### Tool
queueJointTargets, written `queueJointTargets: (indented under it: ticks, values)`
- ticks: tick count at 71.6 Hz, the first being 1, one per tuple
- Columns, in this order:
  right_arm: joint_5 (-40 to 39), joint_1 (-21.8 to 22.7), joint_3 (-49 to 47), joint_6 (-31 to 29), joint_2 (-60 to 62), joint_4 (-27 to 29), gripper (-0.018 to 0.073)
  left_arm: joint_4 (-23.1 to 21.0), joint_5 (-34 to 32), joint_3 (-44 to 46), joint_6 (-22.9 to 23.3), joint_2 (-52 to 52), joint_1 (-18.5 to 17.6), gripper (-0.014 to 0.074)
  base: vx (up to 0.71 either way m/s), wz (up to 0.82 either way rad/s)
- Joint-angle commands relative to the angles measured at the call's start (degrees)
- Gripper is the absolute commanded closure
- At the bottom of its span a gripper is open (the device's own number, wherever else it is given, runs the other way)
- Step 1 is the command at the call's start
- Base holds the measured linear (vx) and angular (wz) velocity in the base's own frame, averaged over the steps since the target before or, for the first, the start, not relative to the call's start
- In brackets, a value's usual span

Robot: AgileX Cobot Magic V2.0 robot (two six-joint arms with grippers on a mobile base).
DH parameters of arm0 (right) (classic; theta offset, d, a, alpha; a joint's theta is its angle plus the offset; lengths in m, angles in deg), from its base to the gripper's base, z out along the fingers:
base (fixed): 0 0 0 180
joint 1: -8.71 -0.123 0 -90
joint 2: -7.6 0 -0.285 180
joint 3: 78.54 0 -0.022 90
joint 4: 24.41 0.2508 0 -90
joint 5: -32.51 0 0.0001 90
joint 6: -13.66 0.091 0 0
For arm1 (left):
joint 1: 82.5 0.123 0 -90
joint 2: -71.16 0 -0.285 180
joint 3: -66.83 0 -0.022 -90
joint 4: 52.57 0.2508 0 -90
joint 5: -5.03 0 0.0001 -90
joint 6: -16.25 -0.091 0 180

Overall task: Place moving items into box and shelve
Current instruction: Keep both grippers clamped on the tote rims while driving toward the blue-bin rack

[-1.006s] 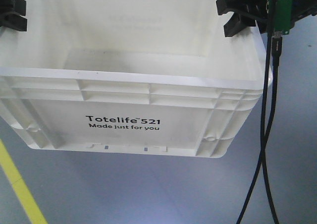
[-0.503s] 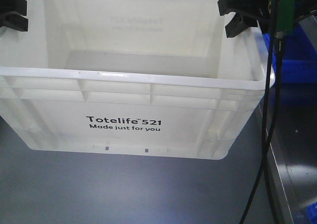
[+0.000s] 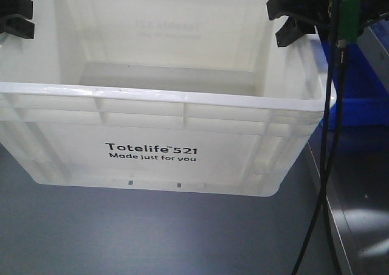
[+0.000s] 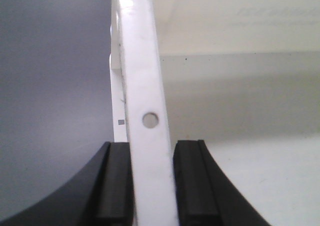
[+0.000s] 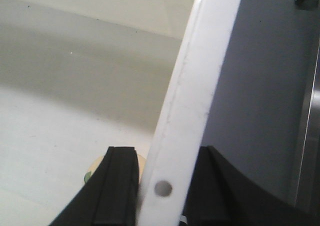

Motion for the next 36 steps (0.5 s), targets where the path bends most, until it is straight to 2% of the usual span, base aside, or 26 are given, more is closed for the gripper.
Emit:
queueJointTargets:
  ticks: [1, 36]
  values:
    - [-6.42, -0.24, -2.75, -2.49, 3.14, 4.26, 0.0571, -3.30, -7.51, 2.58, -0.09, -2.54, -0.34, 0.0613, 0.40, -0.02]
    - [-6.42, -0.24, -2.75, -2.49, 3.08, 4.26, 0.0571, -3.30, -7.51, 2.58, -0.09, -2.54, -0.34, 0.0613, 0.42, 0.00]
